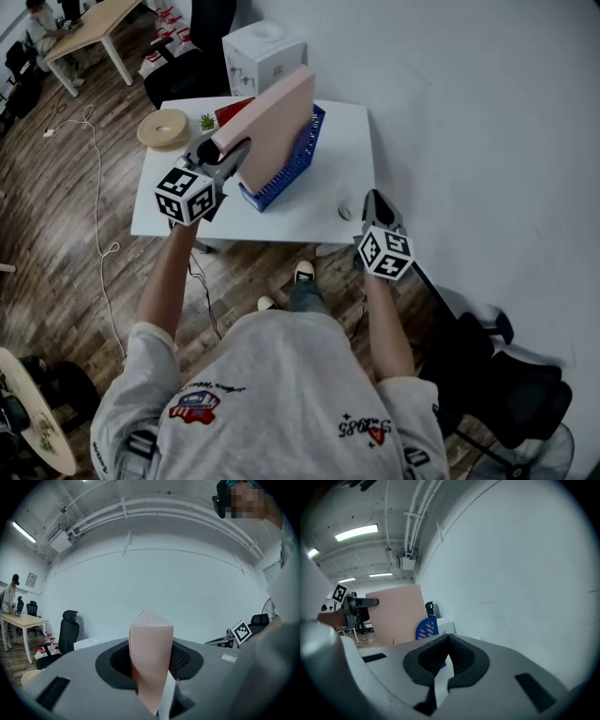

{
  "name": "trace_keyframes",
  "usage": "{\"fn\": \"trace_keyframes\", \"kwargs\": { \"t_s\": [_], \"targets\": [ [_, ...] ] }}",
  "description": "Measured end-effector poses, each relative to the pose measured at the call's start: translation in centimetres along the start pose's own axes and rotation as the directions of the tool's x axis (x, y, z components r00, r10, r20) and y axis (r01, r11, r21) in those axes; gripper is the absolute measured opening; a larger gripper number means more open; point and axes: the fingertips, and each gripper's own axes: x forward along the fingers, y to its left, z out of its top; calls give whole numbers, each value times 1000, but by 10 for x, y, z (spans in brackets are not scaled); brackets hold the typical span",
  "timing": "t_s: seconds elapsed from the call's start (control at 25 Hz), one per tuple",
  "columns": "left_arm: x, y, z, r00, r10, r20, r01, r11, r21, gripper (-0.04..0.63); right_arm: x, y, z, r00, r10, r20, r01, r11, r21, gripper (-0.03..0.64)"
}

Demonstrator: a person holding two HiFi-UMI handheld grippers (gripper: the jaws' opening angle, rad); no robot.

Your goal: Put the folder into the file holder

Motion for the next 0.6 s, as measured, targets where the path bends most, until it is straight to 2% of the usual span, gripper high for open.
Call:
{"fn": "trace_keyframes", "kwargs": {
  "t_s": [0.32,0.6],
  "targets": [
    [25,1,-42,998,-11,-62,9,999,-35,158,16,-22,0,1000,-4,-15,4,1000,6,2],
    [40,-3,-66,995,-23,-98,21,999,-29,160,21,-34,-3,999,-5,-32,5,1000,7,2]
  ]
}}
